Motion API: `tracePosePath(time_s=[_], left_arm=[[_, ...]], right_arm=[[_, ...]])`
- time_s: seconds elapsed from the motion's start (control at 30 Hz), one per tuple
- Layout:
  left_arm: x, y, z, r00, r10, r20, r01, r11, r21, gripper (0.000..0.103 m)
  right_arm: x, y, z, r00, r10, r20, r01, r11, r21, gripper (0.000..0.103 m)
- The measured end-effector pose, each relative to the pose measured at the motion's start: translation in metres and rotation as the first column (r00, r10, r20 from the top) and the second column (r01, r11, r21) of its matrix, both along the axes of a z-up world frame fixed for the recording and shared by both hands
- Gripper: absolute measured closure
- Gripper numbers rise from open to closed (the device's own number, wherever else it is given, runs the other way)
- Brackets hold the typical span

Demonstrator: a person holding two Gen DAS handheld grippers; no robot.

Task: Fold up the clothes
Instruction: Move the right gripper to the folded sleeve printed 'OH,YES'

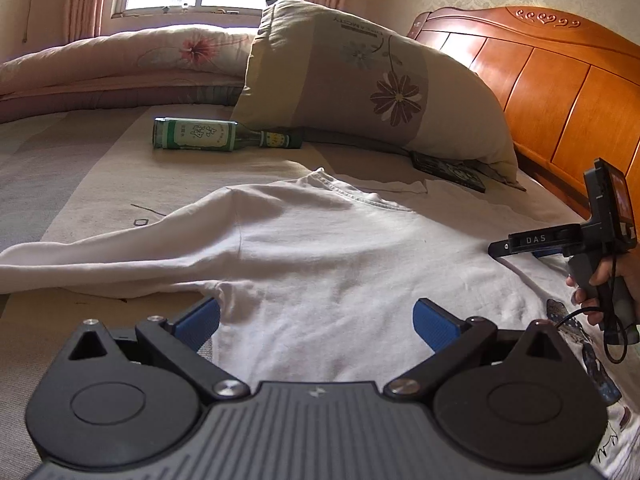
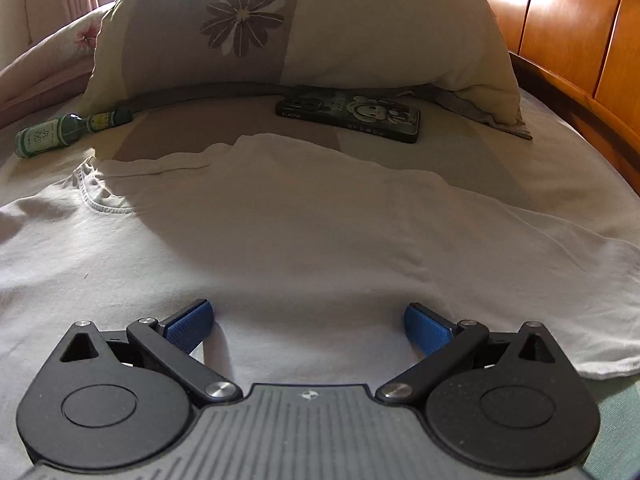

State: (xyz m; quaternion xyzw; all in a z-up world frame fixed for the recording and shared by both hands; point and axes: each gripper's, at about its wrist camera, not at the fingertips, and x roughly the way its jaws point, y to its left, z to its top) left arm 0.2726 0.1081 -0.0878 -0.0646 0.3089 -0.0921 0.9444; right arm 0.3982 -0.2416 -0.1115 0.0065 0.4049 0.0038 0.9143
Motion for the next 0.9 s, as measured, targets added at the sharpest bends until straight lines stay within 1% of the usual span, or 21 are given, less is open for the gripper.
tracePosePath(time_s=[0.07,0.13,0.2,0.27,0.33,0.37,0.4,0.43,0.47,0.5,0.53,0.57,0.6,0.63,0.67,0.7,0.8,0.9], left_arm=[[0.005,0.009,0.001,1.0,0.016,-0.023,-0.017,1.0,-0.01,0.001],[0.006,0.015,0.003,0.999,0.041,-0.036,-0.041,0.999,0.003,0.001],[0.006,0.021,0.007,0.998,0.054,-0.036,-0.053,0.998,0.022,0.001],[0.004,0.029,0.011,0.998,0.057,-0.029,-0.057,0.998,0.018,0.001],[0.003,0.037,0.012,0.996,0.089,-0.026,-0.088,0.996,0.019,0.001],[0.003,0.041,0.012,0.994,0.102,-0.036,-0.101,0.994,0.031,0.001],[0.004,0.045,0.012,0.992,0.115,-0.046,-0.113,0.993,0.043,0.001],[0.004,0.05,0.011,0.99,0.128,-0.055,-0.125,0.991,0.055,0.001],[0.003,0.055,0.012,0.988,0.145,-0.056,-0.14,0.987,0.079,0.001],[0.001,0.059,0.013,0.986,0.161,-0.054,-0.155,0.983,0.096,0.001],[-0.002,0.064,0.015,0.983,0.175,-0.052,-0.169,0.98,0.109,0.001],[-0.004,0.069,0.017,0.981,0.188,-0.046,-0.182,0.977,0.108,0.001],[-0.007,0.075,0.018,0.979,0.199,-0.038,-0.194,0.976,0.101,0.001],[-0.009,0.081,0.02,0.977,0.211,-0.031,-0.208,0.974,0.086,0.001],[-0.01,0.088,0.021,0.974,0.226,-0.024,-0.224,0.972,0.066,0.001],[-0.011,0.094,0.022,0.97,0.241,-0.019,-0.24,0.97,0.047,0.001],[-0.009,0.108,0.02,0.963,0.267,-0.03,-0.266,0.964,0.016,0.001],[-0.006,0.115,0.02,0.952,0.304,-0.042,-0.304,0.953,0.009,0.001]], right_arm=[[0.006,0.009,0.01,0.999,0.038,-0.004,-0.038,0.999,-0.009,0.0],[0.006,0.029,0.028,0.989,0.138,0.045,-0.138,0.99,-0.003,0.0],[0.008,0.051,0.046,0.965,0.244,0.095,-0.246,0.969,0.007,0.0],[0.014,0.081,0.059,0.936,0.335,0.105,-0.337,0.942,0.002,0.0],[0.021,0.113,0.067,0.901,0.423,0.098,-0.424,0.906,-0.013,0.0],[0.025,0.131,0.069,0.88,0.467,0.086,-0.466,0.884,-0.026,0.005],[0.029,0.148,0.07,0.858,0.509,0.073,-0.508,0.861,-0.038,0.016],[0.034,0.171,0.07,0.827,0.561,0.044,-0.558,0.828,-0.054,0.023],[0.037,0.189,0.069,0.798,0.603,0.024,-0.6,0.797,-0.061,0.034],[0.04,0.206,0.067,0.768,0.64,0.009,-0.638,0.767,-0.065,0.041],[0.042,0.222,0.066,0.742,0.67,0.004,-0.668,0.741,-0.071,0.044],[0.043,0.235,0.064,0.721,0.693,0.004,-0.691,0.719,-0.075,0.049],[0.046,0.247,0.062,0.705,0.71,0.004,-0.708,0.703,-0.071,0.057],[0.049,0.258,0.06,0.689,0.725,0.005,-0.723,0.688,-0.065,0.062],[0.052,0.27,0.058,0.673,0.74,0.006,-0.738,0.672,-0.058,0.072],[0.054,0.278,0.056,0.662,0.749,0.006,-0.748,0.662,-0.051,0.077],[0.062,0.301,0.05,0.636,0.772,0.005,-0.771,0.635,-0.037,0.077],[0.067,0.314,0.046,0.608,0.794,0.017,-0.793,0.608,-0.034,0.077]])
